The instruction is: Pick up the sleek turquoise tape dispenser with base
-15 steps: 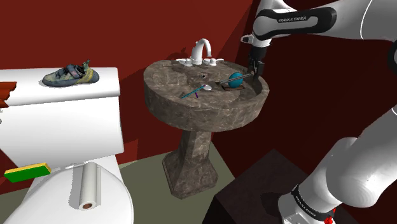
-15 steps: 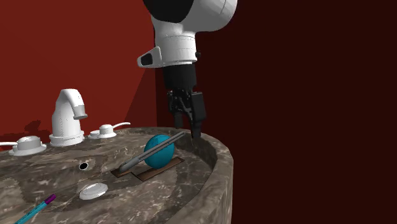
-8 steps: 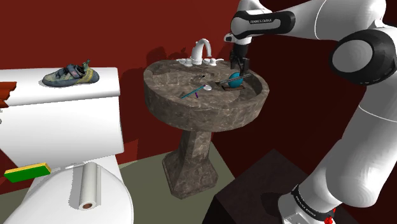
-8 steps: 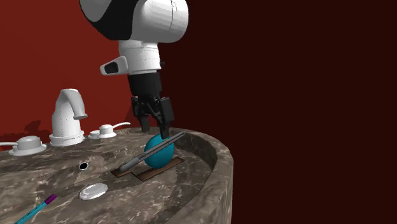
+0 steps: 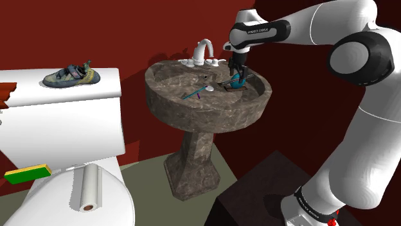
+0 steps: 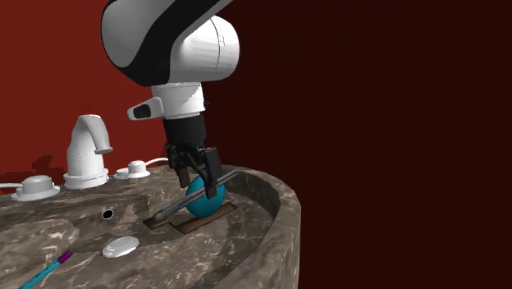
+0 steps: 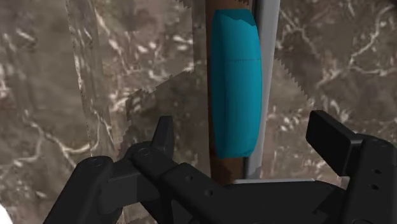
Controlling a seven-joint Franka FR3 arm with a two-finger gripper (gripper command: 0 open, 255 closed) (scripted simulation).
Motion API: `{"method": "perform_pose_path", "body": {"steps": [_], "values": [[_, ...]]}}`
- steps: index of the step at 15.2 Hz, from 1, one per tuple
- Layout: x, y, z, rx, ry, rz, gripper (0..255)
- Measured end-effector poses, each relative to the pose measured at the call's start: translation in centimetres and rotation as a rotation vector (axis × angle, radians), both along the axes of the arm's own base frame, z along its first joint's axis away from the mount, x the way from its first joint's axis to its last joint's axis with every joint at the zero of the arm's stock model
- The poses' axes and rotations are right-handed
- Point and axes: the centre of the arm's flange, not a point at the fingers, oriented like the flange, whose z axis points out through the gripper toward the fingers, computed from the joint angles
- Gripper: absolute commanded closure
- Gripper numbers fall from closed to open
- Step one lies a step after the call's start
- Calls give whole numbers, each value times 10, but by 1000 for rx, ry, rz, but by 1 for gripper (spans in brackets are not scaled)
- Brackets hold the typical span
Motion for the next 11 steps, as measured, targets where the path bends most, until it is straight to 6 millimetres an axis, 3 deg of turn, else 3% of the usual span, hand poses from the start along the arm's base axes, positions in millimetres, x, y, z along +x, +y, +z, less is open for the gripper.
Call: {"method": "perform_pose_path", "body": {"steps": [1, 11], "values": [[0, 0, -2, 0, 0, 0, 255], [1, 0, -4, 0, -1, 0, 255]]}}
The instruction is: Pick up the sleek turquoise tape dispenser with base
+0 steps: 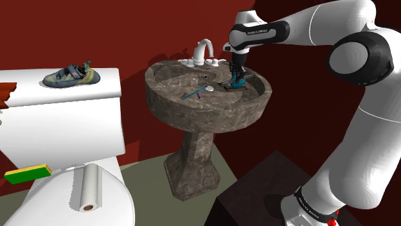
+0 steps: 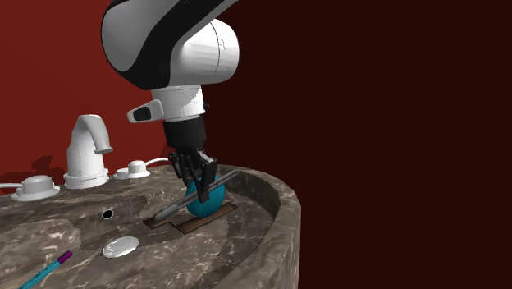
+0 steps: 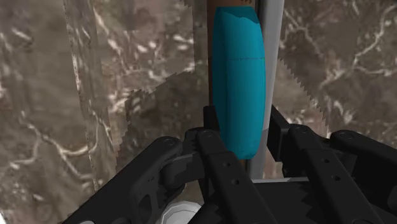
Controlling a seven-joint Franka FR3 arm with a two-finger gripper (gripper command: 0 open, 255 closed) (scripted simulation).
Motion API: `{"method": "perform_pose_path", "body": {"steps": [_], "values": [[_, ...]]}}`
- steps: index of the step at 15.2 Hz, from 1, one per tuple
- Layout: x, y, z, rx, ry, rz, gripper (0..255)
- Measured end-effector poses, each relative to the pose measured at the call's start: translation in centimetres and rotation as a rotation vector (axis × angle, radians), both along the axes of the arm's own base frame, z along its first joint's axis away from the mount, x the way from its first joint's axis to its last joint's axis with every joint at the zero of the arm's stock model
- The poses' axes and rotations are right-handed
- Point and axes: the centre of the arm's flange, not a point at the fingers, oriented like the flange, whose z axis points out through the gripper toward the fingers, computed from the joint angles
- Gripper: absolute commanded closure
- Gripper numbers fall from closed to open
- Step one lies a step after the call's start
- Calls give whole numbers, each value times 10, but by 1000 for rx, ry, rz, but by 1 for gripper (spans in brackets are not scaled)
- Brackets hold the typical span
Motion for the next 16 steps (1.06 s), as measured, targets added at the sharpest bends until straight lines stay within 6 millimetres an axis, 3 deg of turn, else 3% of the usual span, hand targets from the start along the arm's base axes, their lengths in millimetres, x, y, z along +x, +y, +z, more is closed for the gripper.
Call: {"method": "perform_pose_path", "body": {"steps": [16], "values": [[0, 0, 78, 0, 0, 0, 255]]}}
